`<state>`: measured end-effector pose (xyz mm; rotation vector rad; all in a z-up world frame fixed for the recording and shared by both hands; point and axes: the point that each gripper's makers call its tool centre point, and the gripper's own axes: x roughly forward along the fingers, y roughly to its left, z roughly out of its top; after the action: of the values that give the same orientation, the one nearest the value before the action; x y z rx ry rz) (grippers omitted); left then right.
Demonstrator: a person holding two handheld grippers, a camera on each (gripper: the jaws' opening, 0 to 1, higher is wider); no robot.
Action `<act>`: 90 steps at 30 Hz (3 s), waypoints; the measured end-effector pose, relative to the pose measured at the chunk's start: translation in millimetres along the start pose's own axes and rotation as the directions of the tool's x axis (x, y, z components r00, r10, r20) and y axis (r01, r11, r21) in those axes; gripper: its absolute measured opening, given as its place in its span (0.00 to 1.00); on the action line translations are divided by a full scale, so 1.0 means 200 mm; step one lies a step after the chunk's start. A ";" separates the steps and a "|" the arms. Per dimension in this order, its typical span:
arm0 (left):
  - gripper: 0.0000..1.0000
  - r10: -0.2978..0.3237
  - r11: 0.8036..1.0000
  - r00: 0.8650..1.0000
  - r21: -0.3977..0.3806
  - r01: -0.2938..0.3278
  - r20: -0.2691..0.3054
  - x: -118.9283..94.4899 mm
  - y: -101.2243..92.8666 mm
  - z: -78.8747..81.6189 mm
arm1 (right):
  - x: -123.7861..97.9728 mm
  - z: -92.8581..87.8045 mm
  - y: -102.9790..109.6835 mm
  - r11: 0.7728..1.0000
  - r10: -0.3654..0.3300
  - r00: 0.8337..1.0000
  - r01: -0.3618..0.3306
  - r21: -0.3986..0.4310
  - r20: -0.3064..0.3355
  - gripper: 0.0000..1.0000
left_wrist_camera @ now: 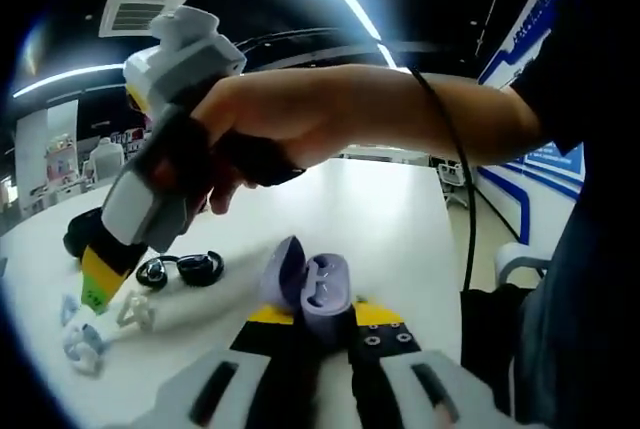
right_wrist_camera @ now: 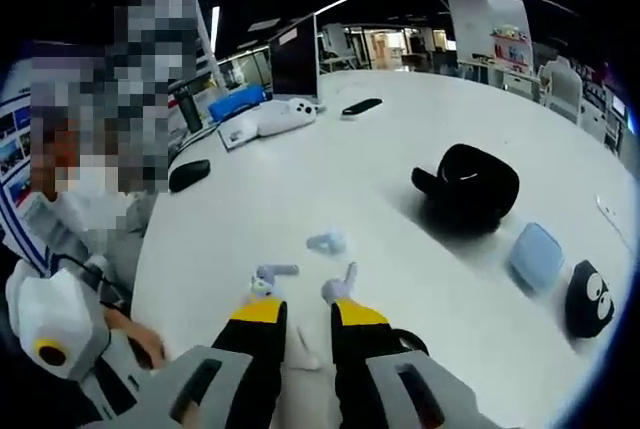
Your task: Pick up the earbuds from the table and place the earbuds into the earbud case
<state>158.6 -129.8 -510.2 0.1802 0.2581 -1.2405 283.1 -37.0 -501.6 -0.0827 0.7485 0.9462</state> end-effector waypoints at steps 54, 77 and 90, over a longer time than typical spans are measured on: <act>0.19 -0.005 1.000 1.000 -0.003 0.005 0.001 0.00 -0.01 0.00 | 0.11 0.04 -0.05 0.776 -0.044 0.997 -0.002 -0.631 -0.058 0.10; 0.19 -0.006 1.000 1.000 -0.002 0.006 -0.003 0.02 0.00 0.00 | -0.35 0.03 0.02 0.854 -0.007 0.998 0.035 -0.519 0.055 0.10; 0.19 -0.009 1.000 1.000 -0.001 0.009 -0.005 0.02 -0.01 0.01 | -0.66 -0.09 0.13 0.899 0.036 0.994 0.015 -0.439 0.107 0.10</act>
<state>157.8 -133.9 -509.0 0.1812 0.2641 -1.2490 206.9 -121.7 -426.9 -0.4190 0.4190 1.1088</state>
